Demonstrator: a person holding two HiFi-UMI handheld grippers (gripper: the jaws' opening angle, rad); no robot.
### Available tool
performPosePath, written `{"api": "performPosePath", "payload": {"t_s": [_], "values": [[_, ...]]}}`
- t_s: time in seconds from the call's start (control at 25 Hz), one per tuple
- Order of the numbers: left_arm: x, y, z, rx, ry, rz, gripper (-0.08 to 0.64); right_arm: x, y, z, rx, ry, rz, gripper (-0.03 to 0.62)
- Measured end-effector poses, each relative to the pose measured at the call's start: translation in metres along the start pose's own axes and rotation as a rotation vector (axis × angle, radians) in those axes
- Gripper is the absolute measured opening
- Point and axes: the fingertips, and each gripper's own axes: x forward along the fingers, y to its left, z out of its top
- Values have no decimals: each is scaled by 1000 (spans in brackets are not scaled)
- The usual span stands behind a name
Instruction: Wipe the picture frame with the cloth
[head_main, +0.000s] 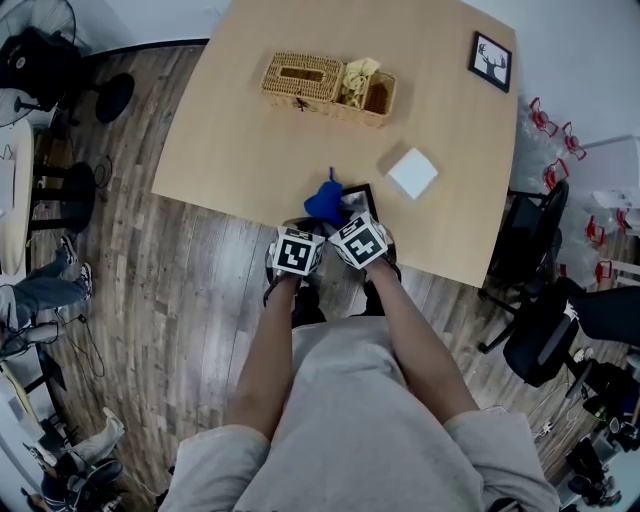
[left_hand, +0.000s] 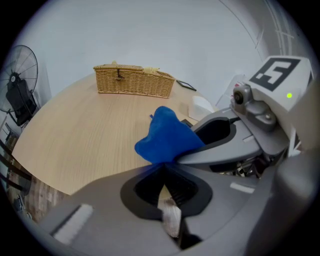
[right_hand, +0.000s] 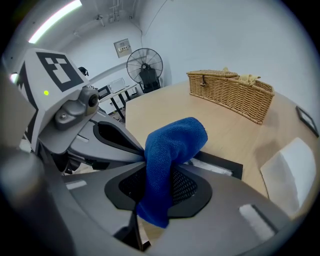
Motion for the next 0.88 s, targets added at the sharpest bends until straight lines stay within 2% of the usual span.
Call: {"api": "performPosePath", "payload": {"t_s": [0.48,0.88], "values": [[0,0,1,0,-2,-14,54,3,15,-14,-17,61,40,106],[1,1,1,-1,-10,-29,54,-2,26,-22,-15,59,48,106]]}}
